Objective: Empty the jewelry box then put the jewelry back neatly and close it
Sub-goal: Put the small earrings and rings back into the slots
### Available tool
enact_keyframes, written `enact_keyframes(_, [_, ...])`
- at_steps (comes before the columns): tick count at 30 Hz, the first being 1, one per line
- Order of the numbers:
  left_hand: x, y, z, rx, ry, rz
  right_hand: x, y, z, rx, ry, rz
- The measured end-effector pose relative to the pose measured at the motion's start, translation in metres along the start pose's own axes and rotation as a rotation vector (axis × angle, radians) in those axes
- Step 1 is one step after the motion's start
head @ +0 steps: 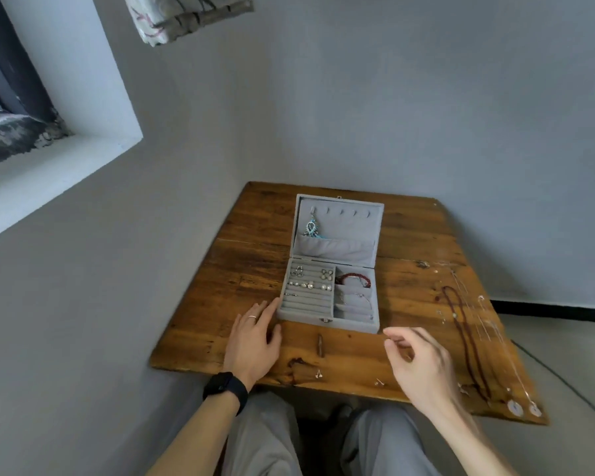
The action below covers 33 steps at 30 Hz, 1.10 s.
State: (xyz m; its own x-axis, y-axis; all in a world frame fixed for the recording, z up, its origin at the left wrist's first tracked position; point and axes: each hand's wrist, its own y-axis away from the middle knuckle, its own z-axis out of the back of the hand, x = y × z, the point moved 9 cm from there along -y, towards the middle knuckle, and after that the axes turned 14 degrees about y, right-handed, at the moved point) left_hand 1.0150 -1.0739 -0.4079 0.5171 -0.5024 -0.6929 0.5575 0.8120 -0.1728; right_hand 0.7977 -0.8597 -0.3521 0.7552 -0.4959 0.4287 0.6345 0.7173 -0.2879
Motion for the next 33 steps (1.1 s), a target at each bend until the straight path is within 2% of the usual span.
enact_keyframes(5, [-0.034, 0.015, -0.002, -0.061, -0.046, -0.137, -0.047, 0.041, 0.008, -0.021, 0.000, -0.089])
enact_keyframes(11, [-0.112, 0.051, -0.039, 0.054, -0.068, -0.362, -0.058, 0.063, -0.015, 0.013, -0.049, -0.085])
enact_keyframes(17, [-0.136, 0.068, -0.094, 0.212, -0.179, -0.307, -0.050, 0.062, -0.029, 0.018, -0.078, -0.098])
enact_keyframes(28, [-0.142, 0.070, -0.103, 0.114, -0.196, -0.353, -0.042, 0.062, -0.031, -0.072, 0.053, -0.045])
enact_keyframes(33, [-0.145, 0.068, -0.085, 0.086, -0.214, -0.433, -0.041, 0.063, -0.034, -0.059, 0.097, -0.014])
